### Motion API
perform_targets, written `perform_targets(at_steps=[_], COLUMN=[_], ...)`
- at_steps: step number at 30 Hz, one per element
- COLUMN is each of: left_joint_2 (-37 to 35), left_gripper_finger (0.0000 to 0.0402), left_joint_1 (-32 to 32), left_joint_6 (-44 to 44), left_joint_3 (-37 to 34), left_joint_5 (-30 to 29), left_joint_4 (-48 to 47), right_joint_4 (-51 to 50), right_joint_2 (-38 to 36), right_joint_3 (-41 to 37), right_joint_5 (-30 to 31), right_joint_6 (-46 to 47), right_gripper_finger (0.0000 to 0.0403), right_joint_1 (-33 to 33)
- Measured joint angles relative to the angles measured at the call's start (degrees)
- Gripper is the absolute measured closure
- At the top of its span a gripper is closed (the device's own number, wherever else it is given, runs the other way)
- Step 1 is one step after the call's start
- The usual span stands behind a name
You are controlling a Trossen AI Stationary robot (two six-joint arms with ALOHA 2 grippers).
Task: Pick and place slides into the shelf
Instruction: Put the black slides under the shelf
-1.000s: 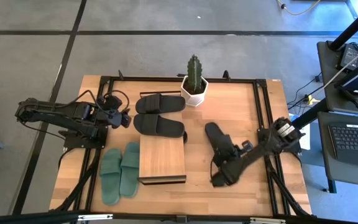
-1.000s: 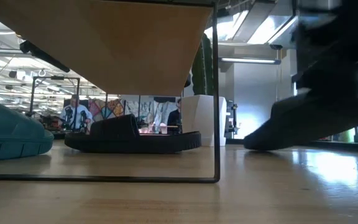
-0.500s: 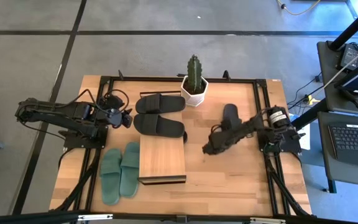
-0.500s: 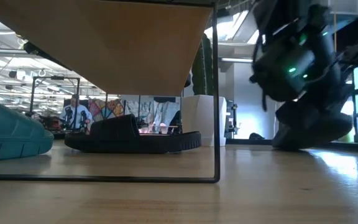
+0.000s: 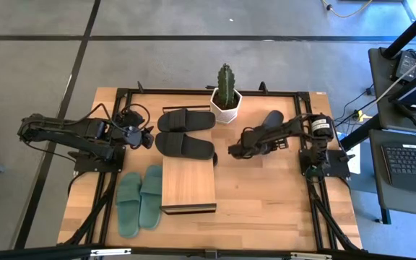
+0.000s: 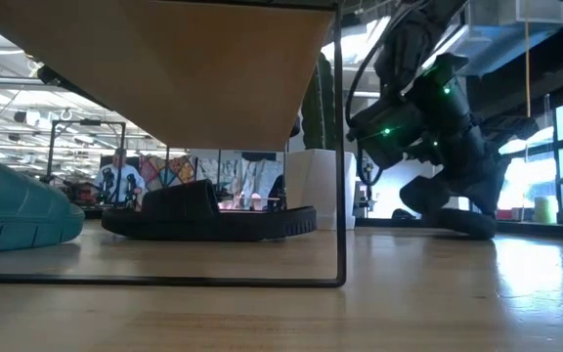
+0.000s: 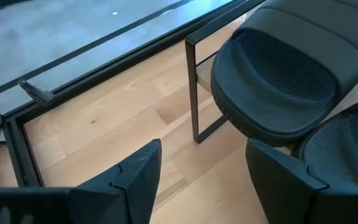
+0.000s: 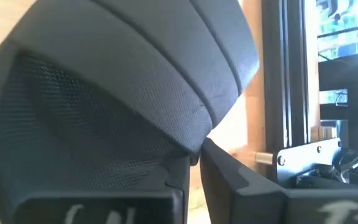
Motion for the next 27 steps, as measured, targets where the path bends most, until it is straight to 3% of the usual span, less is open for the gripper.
perform_targets(at_steps=[12,22,27], left_joint_2=[0.0,0.0,0.0], left_gripper_finger=[0.0177,0.0177,0.0177], left_joint_1=[0.0,0.0,0.0], left_joint_6=[0.0,0.0,0.0], left_joint_3=[0.0,0.0,0.0], left_joint_5=[1.3,1.3,1.3], left_joint_4=[0.0,-0.1,-0.2], right_joint_4=[0.5,-2.9,-9.6], right_joint_2=[0.0,0.0,0.0], right_joint_3=[0.0,3.6,10.0], right_joint_5=[0.0,-0.5,-0.6], right_joint_6=[-4.5,-6.2,-11.8], right_gripper_finger=[0.0351,0.0208,0.0169], right_joint_1=[0.1,0.6,2.7])
